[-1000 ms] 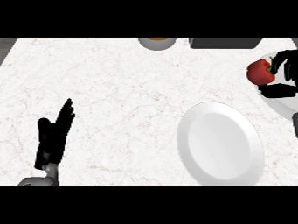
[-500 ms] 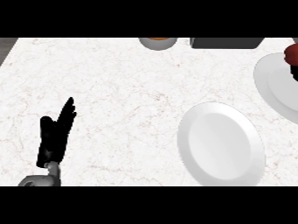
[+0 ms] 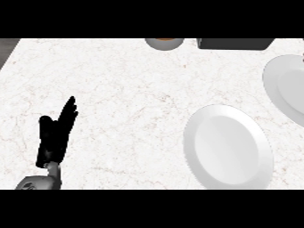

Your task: Pick the bell pepper from the plate and place it in the plate

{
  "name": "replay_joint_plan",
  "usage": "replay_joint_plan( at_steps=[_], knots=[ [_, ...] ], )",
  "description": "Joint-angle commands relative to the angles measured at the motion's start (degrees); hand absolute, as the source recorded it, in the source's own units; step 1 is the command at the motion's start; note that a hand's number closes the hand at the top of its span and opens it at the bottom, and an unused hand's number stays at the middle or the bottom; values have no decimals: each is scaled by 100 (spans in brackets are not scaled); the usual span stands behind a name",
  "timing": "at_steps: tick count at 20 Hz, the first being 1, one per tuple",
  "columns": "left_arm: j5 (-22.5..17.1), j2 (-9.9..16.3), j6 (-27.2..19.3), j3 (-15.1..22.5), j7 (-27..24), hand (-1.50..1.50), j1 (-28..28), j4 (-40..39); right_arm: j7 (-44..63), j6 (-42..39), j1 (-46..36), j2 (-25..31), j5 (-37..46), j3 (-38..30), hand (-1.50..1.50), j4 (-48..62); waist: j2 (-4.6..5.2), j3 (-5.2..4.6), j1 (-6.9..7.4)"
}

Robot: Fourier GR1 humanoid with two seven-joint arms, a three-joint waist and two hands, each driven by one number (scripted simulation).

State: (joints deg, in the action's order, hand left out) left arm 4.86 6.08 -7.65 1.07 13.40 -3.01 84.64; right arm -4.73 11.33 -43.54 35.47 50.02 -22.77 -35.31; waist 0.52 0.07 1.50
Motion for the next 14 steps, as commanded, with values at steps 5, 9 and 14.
replay_joint_plan(
  at_steps=[5, 9, 14],
  knots=[
    [-7, -59, 33, -9, -239, 0, -7, -124, -665, -607, -316, 546, 26, -77, 150, 1698, 45, 9, 100],
    [77, -113, -15, 44, -181, 0, -154, -302, -847, -1241, -131, 786, 143, 29, 150, 2207, 97, 18, 139],
    [115, -50, 1, 18, -149, 0, -254, -268, -1100, -1666, -423, 885, 119, 5, -150, 2520, 92, 22, 165]
  ],
)
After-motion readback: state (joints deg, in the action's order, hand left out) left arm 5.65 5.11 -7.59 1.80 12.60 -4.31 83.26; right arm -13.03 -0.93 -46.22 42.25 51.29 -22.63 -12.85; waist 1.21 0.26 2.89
